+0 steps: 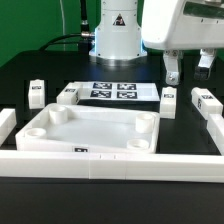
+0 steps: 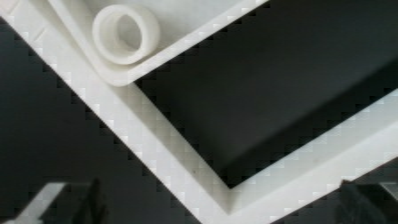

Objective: Assemble desk

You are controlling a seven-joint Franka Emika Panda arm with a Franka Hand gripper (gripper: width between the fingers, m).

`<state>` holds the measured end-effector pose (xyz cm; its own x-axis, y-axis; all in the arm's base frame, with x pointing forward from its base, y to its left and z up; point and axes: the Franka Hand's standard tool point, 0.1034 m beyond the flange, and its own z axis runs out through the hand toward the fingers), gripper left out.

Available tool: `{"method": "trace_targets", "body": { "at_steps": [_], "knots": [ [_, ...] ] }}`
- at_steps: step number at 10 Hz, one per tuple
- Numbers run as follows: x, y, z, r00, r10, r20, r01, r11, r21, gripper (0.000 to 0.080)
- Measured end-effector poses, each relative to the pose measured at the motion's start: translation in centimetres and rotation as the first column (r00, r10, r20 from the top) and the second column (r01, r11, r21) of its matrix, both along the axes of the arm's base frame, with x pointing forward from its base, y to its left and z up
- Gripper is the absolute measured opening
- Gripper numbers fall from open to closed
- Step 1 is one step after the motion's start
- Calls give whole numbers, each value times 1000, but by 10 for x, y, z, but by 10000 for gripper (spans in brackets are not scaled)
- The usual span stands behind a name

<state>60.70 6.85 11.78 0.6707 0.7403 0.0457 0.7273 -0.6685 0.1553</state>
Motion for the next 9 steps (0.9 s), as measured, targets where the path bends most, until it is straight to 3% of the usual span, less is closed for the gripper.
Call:
{"method": "trace_targets", "body": {
  "at_steps": [5,9],
  "knots": [
    [-2,-2,-1,998,71,0,-71,997,-10,650],
    [-33,-37,-14,936,348,-57,-350,936,-40,650]
  ]
}}
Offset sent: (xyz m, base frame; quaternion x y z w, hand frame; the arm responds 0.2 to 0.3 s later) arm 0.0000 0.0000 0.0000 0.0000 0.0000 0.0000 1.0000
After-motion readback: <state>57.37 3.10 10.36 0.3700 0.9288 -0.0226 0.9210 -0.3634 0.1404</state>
